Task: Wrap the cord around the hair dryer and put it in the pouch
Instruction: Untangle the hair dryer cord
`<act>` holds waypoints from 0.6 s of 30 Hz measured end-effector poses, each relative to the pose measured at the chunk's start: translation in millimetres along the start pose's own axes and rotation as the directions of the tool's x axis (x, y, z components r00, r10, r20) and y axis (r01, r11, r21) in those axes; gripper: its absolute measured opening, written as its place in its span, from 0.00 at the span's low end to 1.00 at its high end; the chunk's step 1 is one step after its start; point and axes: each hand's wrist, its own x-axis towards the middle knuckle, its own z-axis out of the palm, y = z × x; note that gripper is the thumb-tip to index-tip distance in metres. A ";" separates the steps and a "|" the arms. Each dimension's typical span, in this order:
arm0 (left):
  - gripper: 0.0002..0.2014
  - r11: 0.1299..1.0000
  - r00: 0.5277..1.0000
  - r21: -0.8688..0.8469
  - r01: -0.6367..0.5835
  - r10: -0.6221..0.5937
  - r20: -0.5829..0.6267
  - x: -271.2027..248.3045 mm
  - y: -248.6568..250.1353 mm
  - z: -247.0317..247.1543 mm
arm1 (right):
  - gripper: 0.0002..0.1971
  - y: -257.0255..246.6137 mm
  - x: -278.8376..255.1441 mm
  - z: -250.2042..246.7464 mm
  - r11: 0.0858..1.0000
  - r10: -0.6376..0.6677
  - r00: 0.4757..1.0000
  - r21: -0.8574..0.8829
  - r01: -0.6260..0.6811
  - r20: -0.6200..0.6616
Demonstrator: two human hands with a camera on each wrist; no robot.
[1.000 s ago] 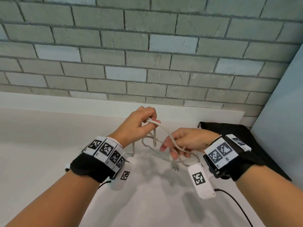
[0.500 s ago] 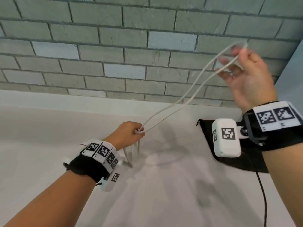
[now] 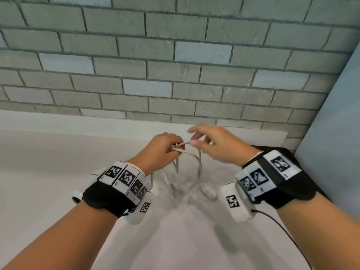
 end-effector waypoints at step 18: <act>0.11 0.984 0.984 -0.045 0.174 -0.173 0.036 -5.4 -14.3 0.8 | 0.10 24.9 0.6 -71.3 0.785 0.341 0.702 0.600 0.154 -0.625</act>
